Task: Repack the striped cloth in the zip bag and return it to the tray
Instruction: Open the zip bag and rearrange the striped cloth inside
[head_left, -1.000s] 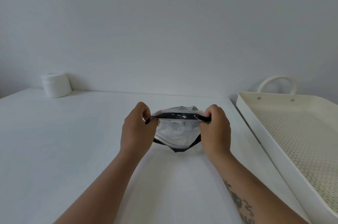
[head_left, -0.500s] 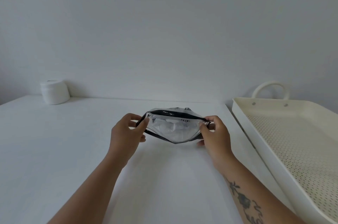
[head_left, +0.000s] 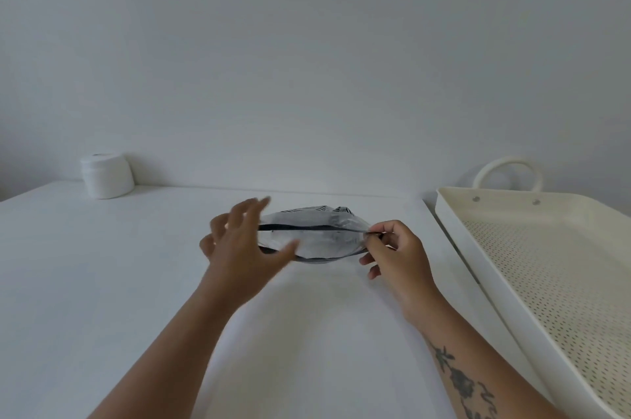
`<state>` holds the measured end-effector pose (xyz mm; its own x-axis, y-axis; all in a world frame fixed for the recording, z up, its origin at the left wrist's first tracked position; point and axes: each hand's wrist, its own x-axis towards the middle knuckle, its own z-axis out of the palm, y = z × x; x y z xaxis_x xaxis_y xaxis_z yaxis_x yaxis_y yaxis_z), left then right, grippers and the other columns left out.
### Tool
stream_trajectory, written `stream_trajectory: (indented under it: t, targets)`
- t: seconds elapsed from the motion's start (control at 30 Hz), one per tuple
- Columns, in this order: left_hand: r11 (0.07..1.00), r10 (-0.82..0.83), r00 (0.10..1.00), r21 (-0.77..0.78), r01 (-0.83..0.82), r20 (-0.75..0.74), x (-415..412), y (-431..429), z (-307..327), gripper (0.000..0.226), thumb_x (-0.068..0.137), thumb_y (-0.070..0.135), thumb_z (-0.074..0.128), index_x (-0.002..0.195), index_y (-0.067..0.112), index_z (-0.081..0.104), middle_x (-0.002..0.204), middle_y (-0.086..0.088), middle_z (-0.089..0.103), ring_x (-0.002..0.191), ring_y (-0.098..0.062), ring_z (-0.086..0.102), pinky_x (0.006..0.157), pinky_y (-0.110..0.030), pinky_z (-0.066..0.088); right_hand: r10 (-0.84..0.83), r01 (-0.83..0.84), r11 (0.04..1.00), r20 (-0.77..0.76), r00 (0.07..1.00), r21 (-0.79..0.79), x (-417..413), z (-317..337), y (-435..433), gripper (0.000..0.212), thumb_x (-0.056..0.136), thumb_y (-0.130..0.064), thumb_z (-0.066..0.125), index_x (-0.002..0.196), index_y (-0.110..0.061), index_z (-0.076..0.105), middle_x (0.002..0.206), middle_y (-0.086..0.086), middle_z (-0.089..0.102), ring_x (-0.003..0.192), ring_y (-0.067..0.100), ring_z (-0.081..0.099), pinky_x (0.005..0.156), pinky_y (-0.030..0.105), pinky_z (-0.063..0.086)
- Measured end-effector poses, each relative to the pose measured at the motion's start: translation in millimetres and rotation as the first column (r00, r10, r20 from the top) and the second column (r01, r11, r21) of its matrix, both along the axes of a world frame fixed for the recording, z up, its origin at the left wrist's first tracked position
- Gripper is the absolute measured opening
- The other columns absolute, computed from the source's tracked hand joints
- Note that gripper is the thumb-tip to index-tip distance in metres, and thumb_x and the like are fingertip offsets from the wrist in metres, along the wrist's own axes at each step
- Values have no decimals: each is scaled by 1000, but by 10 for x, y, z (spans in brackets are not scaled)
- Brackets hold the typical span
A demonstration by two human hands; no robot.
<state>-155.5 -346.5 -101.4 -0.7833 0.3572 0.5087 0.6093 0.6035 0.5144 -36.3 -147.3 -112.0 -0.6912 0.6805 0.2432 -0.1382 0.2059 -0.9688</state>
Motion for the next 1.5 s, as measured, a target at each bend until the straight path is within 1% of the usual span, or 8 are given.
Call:
stream_trajectory:
  t: [0.17, 0.37, 0.47, 0.57, 0.73, 0.9, 1.07, 1.5]
  targets:
    - [963, -232, 945, -193, 189, -232, 270, 234, -38, 74, 66, 69, 68, 132, 46, 44, 148, 20, 39, 142, -18, 21, 108, -44, 10, 145, -144, 989, -3, 989, 44, 22, 64, -102, 9, 83, -23, 71, 86, -17, 66, 76, 3, 74, 68, 21, 72, 48, 23, 49]
    - [980, -198, 935, -50, 192, -293, 245, 265, -32, 27, 79, 45, 72, 104, 37, 67, 111, 23, 66, 124, -13, 47, 99, -39, 15, 222, -221, 975, -1, 975, 31, 65, 130, -182, 17, 91, -27, 57, 85, -18, 71, 82, 2, 76, 68, 20, 69, 51, 25, 46]
    - [976, -209, 938, -1, 217, -275, 235, 257, -29, 12, 81, 36, 72, 93, 35, 68, 94, 22, 66, 108, -11, 54, 91, -34, 18, 189, -189, 982, -22, 982, -2, 55, 107, -179, 34, 92, -11, 40, 87, -24, 71, 83, 5, 75, 65, 19, 65, 53, 30, 45]
    - [963, -247, 941, 50, 265, -230, 242, 276, -25, 8, 84, 29, 72, 90, 32, 68, 89, 20, 65, 101, -10, 53, 89, -36, 24, 139, -144, 984, 58, 989, 104, 29, 49, -155, 37, 89, -8, 46, 97, -37, 67, 89, -2, 71, 65, 13, 63, 57, 32, 47]
    - [931, -312, 939, 148, 333, -145, 257, 283, -9, 9, 84, 24, 72, 86, 31, 68, 82, 36, 61, 95, 7, 48, 86, -31, 30, 134, -149, 945, 71, 988, 292, -17, -35, -80, 43, 85, -13, 68, 120, -37, 60, 108, -8, 55, 74, 0, 54, 70, 7, 44]
    - [910, -371, 928, 183, 372, -42, 242, 231, 20, 18, 87, 27, 68, 81, 43, 61, 96, 42, 55, 80, 7, 51, 75, -31, 36, 103, -137, 891, 101, 990, 433, -50, -90, -33, 43, 79, -21, 77, 117, -33, 63, 111, -8, 53, 105, 9, 47, 96, 24, 39]
    - [895, -377, 925, 274, 352, 45, 233, 184, 64, 20, 86, 25, 68, 81, 43, 62, 83, 16, 66, 79, 5, 54, 63, -6, 37, -56, -71, 765, 176, 983, 640, -115, -160, -31, 41, 72, -44, 79, 110, -36, 66, 113, -18, 53, 106, 9, 40, 85, 26, 25]
    - [830, -450, 887, 415, 373, 102, 241, 155, 115, 15, 88, 23, 67, 77, 31, 62, 61, 20, 59, 52, -3, 46, 49, -9, 33, -298, 28, 574, 177, 938, 819, -119, -179, 41, 40, 75, -43, 74, 113, -36, 64, 117, -13, 56, 106, 18, 46, 82, 30, 29]
